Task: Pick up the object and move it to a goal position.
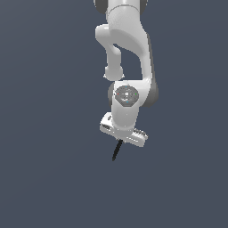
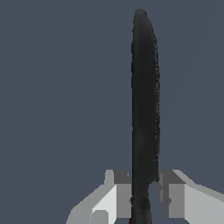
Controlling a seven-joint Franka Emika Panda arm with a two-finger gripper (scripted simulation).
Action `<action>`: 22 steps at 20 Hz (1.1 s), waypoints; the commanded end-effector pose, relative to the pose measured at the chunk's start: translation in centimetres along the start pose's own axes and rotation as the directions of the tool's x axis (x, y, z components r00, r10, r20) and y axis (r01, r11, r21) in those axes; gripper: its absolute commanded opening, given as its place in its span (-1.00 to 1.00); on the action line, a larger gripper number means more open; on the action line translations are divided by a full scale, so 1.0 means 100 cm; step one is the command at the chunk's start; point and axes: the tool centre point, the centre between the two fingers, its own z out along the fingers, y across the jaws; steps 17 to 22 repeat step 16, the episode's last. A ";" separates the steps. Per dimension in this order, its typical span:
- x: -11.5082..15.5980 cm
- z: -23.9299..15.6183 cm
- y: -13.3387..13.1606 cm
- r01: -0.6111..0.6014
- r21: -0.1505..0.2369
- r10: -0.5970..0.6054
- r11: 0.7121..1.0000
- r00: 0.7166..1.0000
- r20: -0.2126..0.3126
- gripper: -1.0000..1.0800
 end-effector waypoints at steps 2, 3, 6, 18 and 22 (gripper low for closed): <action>-0.002 -0.030 -0.025 0.000 0.000 0.000 1.000 1.000 -0.001 -1.00; -0.003 -0.037 -0.031 0.000 0.000 0.000 1.000 1.000 -0.001 -1.00; -0.003 -0.055 -0.046 0.000 0.000 0.000 1.000 1.000 -0.001 -1.00; -0.003 -0.076 -0.066 0.000 0.000 0.000 1.000 1.000 -0.001 -1.00; -0.003 -0.076 -0.066 0.000 0.000 0.000 1.000 1.000 -0.001 -1.00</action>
